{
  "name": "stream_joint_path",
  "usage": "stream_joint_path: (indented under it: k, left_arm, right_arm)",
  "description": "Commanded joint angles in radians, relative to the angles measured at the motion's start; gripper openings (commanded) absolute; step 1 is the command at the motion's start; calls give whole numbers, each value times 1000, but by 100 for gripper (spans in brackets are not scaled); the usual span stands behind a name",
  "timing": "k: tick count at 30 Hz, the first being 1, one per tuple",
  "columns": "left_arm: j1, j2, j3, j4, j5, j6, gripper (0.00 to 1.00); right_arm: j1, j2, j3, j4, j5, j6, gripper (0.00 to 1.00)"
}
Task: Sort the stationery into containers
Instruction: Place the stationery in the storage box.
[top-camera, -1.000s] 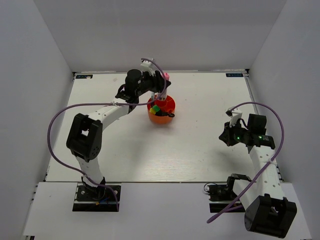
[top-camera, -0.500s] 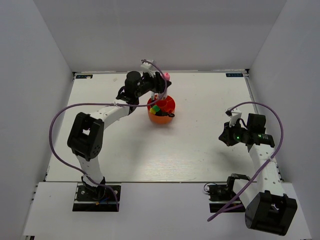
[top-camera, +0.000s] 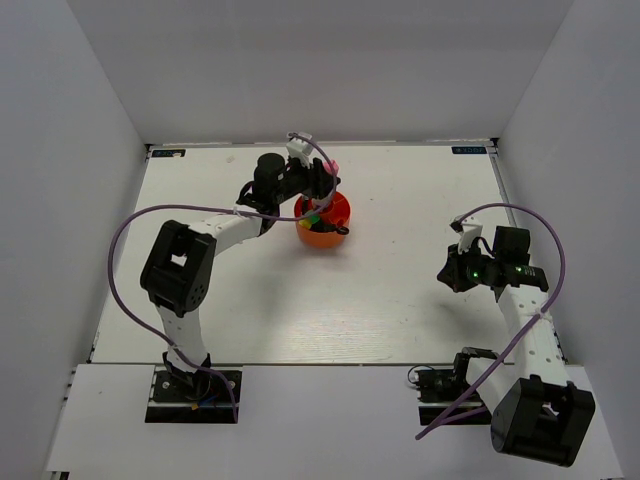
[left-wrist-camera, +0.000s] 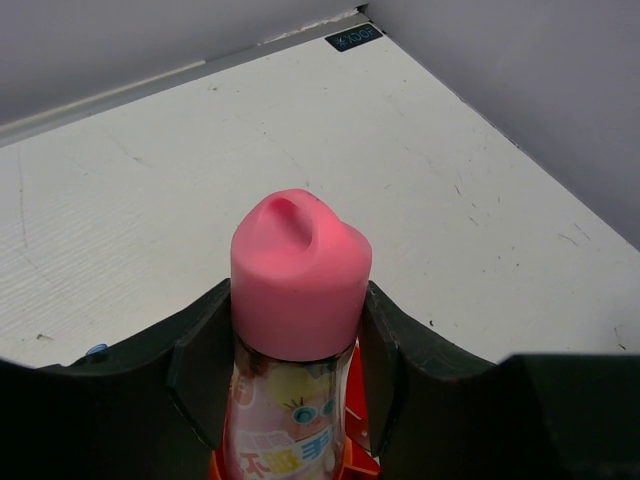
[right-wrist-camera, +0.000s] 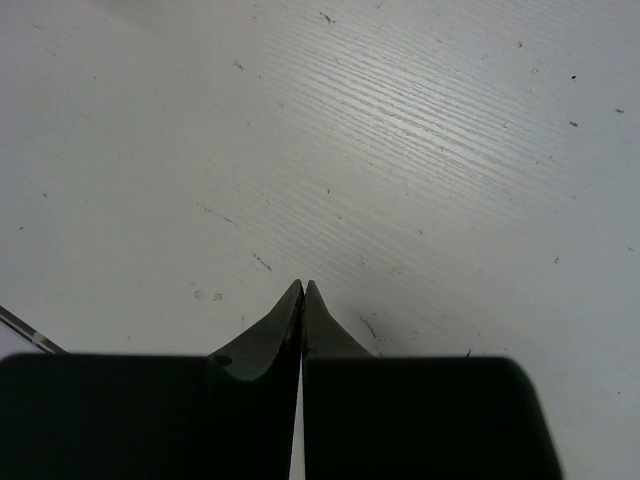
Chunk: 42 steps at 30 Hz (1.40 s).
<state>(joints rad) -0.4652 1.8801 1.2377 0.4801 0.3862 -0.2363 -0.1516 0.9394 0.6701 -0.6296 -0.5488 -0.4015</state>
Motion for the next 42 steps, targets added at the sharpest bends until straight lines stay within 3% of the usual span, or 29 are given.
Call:
stream_joint_path:
  k: [1,22,24,28,30,31,37,42]
  left_arm:
    - [8,-12,9,63,10,23,0]
    - [8,-24,-165,313,-12,14,2]
    - [8,-32,-178,311,-15,11,10]
    - [8,-42,-182,290,-18,6,45]
    - [8,-47,-181,281,-18,6,52]
    - [8,-45,-181,273,-20,5,61]
    - [2,-76,-176,246,-30,20,72]
    - [0,-104,-181,216,-36,31,73]
  right_arm:
    - [-3,2,-4,11,-2,-16,0]
    - [-5,19,-3,11,1,-16,0]
    - [-5,18,-4,13,-2,-20,0]
    - [-5,21,-4,11,0,-19,0]
    - [-5,22,-3,10,0,-19,0]
    - [-3,22,-4,10,3,-19,0]
    - [-5,16,-3,8,3,-22,0]
    - [-8,18,-3,5,4,-20,0]
